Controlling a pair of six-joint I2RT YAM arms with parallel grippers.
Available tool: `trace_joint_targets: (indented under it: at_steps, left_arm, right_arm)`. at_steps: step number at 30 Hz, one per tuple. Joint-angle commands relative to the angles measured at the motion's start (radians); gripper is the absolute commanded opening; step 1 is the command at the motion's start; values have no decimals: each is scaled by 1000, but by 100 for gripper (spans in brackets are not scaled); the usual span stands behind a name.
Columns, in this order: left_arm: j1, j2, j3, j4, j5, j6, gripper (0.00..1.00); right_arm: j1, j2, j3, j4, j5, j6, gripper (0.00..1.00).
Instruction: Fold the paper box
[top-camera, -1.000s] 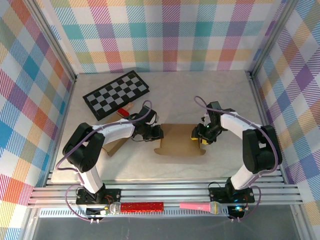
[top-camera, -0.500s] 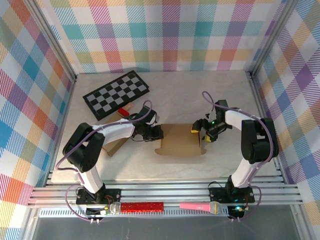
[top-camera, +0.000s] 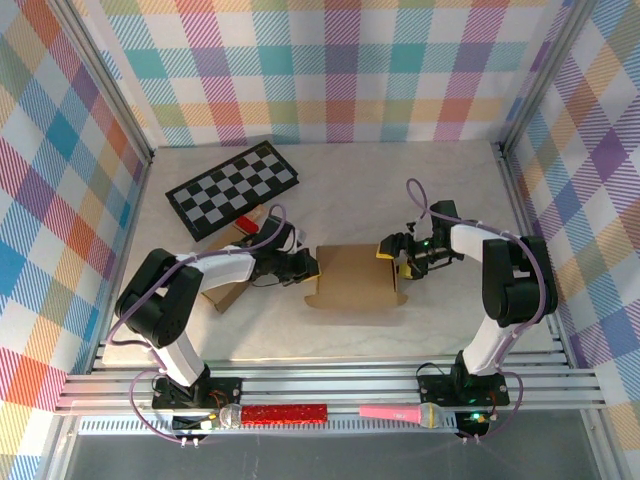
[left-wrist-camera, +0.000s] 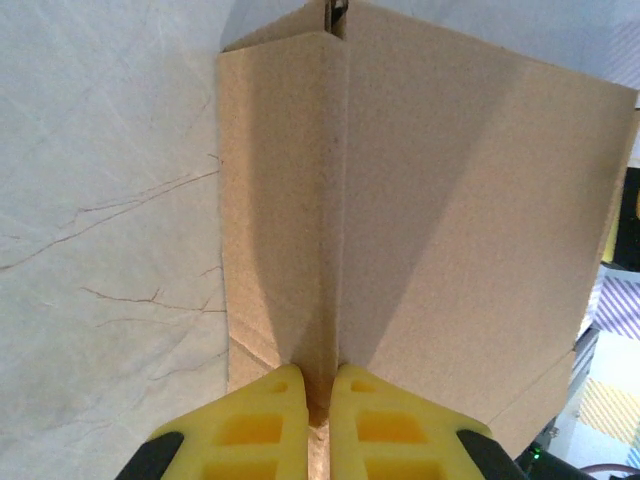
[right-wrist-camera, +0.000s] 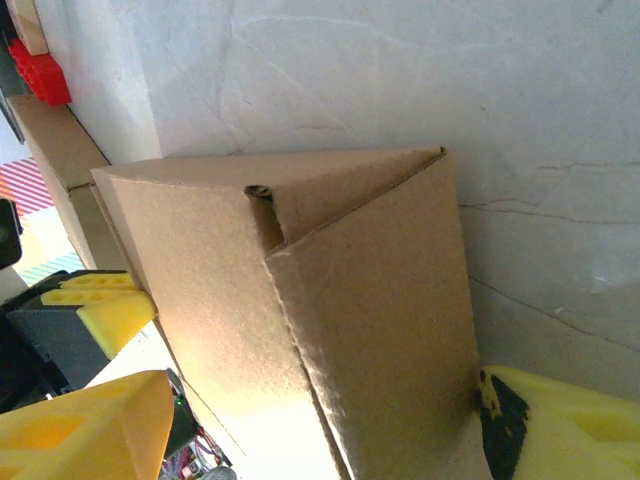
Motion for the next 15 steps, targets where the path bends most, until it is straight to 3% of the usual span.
trace_joint_targets:
  at_steps: [1, 11, 15]
  left_arm:
    - [13, 21, -39, -27, -19, -15, 9]
    - [43, 5, -68, -18, -3, -17, 8]
    - [48, -2, -73, -20, 3, -13, 8]
  right_arm:
    - [17, -30, -21, -23, -7, -16, 79]
    - [16, -133, -45, -83, 128, -34, 83]
    - [17, -122, -61, -40, 42, -36, 85]
